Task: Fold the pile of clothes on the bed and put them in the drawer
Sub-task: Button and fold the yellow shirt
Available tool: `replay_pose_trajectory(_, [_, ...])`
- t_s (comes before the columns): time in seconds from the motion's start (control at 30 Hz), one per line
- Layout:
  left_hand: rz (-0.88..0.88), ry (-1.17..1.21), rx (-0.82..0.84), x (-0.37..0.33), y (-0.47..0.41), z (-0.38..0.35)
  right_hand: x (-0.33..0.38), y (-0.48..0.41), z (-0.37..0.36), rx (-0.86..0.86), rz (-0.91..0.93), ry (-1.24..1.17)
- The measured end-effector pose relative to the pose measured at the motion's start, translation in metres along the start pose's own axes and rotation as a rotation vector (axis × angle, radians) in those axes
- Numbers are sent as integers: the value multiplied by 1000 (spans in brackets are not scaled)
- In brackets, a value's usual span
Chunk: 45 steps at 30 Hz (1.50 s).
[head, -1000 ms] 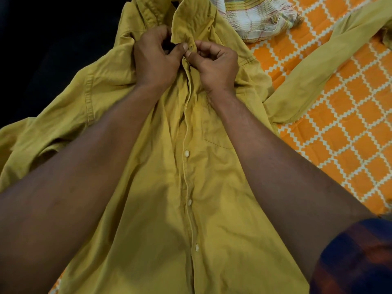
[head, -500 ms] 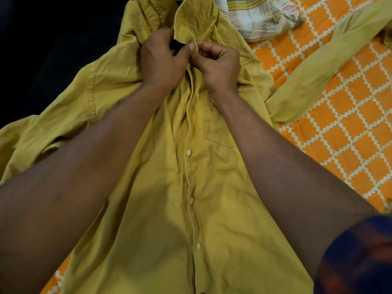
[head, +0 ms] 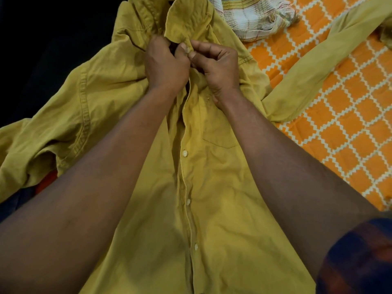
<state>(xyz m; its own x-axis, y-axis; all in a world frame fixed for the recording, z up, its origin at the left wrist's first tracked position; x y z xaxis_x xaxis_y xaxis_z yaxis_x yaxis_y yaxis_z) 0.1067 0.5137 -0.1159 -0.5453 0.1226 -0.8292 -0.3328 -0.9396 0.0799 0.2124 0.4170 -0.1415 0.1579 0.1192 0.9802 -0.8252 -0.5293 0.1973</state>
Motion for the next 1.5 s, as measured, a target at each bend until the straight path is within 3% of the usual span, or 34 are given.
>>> replay_pose_trajectory(0.2, [5, 30, 57, 3, -2, 4, -2, -2, -1, 21, -31, -5])
replay_pose_trajectory(0.5, [-33, -59, 11, 3, -2, 5, 0, -2, -3, -8, -72, 6])
replay_pose_trajectory(0.73, [-83, -81, 16, 4, -4, 8, -3, 2, -6, -107, 30, 105])
replay_pose_trajectory(1.2, [-133, -169, 23, 6, -1, 8, 4, 7, -6, -113, 78, 116])
replay_pose_trajectory(1.5, [87, -53, 196, -1, -4, 8, 11, 23, -9, -126, 265, 294])
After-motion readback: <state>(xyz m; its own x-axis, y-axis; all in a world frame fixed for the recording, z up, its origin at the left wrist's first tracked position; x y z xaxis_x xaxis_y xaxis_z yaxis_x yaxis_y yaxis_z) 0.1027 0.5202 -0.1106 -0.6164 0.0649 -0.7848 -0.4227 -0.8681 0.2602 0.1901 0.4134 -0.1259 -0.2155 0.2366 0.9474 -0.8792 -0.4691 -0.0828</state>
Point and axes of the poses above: each hand's wrist, its own y-axis away from the middle knuckle, its own z-axis out of the back of the hand, x = y × z, the point moved 5 cm from there along -y, towards the middle knuckle, and after that the axes turned 5 degrees about -x, right-handed, at the moved point
